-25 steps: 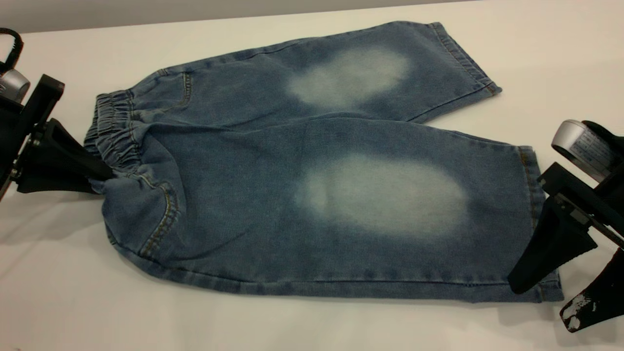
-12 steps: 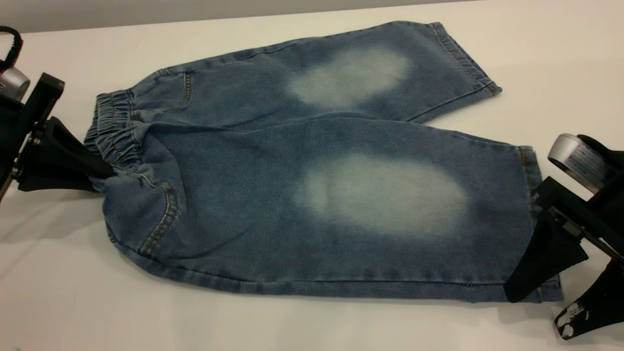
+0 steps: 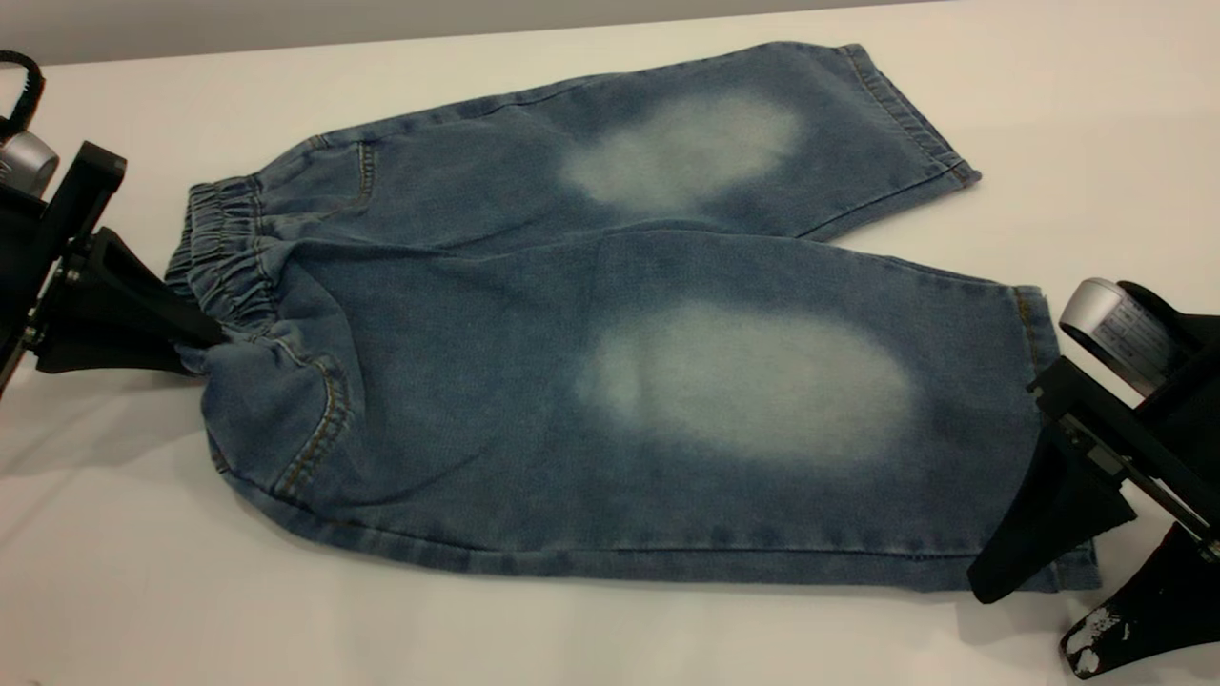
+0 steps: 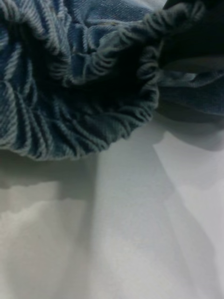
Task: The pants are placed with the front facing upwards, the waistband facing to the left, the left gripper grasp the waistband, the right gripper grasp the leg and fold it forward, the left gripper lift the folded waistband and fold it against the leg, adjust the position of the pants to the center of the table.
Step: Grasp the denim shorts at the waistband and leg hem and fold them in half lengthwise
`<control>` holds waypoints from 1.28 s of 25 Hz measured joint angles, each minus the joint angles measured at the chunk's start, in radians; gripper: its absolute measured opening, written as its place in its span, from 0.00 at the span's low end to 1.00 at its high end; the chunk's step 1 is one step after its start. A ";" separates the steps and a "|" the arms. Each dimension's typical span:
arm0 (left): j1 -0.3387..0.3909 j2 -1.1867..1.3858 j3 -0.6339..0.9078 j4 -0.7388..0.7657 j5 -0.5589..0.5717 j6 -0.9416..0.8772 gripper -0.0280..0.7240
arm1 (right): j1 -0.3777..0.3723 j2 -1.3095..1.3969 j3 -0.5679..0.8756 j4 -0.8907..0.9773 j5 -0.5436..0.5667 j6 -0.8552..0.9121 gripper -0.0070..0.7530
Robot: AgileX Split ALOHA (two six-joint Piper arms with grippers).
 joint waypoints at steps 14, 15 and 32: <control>0.000 0.000 0.000 0.000 0.008 0.003 0.19 | 0.000 -0.047 -0.001 0.121 -0.096 -0.129 0.55; 0.000 0.000 0.000 0.000 0.008 0.003 0.19 | 0.000 -0.057 -0.001 0.121 -0.114 -0.132 0.55; 0.000 0.000 0.000 -0.003 0.015 0.006 0.19 | -0.001 -0.105 -0.001 0.351 -0.174 -0.374 0.48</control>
